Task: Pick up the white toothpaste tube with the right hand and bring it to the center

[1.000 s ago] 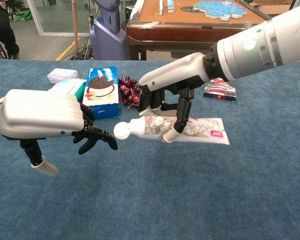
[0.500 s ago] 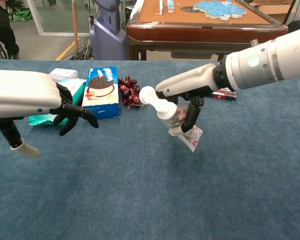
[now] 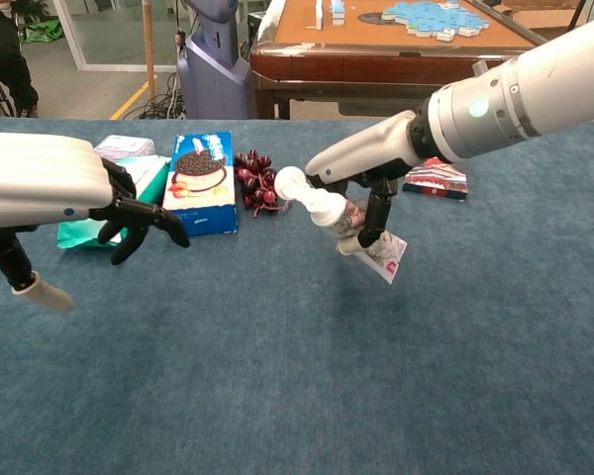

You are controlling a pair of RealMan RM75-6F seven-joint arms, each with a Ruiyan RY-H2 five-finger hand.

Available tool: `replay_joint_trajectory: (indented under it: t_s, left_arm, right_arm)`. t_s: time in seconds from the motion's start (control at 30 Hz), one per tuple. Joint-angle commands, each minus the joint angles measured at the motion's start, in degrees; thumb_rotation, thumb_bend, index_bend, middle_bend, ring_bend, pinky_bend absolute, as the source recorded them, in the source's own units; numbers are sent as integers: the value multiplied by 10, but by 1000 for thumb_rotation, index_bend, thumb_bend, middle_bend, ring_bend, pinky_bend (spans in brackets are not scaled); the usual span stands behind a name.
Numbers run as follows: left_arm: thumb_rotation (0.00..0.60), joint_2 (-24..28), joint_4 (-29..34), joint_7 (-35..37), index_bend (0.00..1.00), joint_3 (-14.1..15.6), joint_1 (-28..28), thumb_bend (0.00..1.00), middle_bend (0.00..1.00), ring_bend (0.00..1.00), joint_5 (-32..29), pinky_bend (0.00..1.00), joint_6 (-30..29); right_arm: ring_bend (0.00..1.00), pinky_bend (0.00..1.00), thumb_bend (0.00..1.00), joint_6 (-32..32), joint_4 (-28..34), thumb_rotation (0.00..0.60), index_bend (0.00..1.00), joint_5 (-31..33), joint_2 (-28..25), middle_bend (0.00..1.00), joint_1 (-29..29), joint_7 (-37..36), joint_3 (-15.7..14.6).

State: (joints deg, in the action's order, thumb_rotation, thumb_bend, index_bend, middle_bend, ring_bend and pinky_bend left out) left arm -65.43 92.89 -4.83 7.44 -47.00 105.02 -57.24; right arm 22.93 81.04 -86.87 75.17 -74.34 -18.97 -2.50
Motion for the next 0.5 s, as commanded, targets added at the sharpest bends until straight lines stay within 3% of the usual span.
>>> replay_joint_trajectory:
  t_s: [0.03, 0.17, 0.33, 0.5]
  left_arm:
    - [600, 1, 1, 2, 179, -1, 1, 92, 504, 493, -2, 294, 0]
    - [600, 2, 5, 3, 179, -4, 3, 92, 504, 493, -4, 294, 1]
    - [600, 4, 4, -2, 179, -10, 9, 92, 502, 492, -12, 294, -3]
    - [600, 12, 2, -13, 179, -25, 37, 92, 490, 481, -59, 294, -22]
  right_arm:
    - [308, 188, 1, -12, 12, 321, 275, 44, -10, 338, 2, 48, 17]
    - [181, 127, 0, -19, 25, 286, 21, 92, -23, 142, 2, 95, 28]
    - [140, 120, 0, 15, 52, 288, 0, 140, -51, 91, 16, 141, 38]
    - [140, 120, 0, 92, 100, 447, 0, 177, -102, 115, 63, 180, 39]
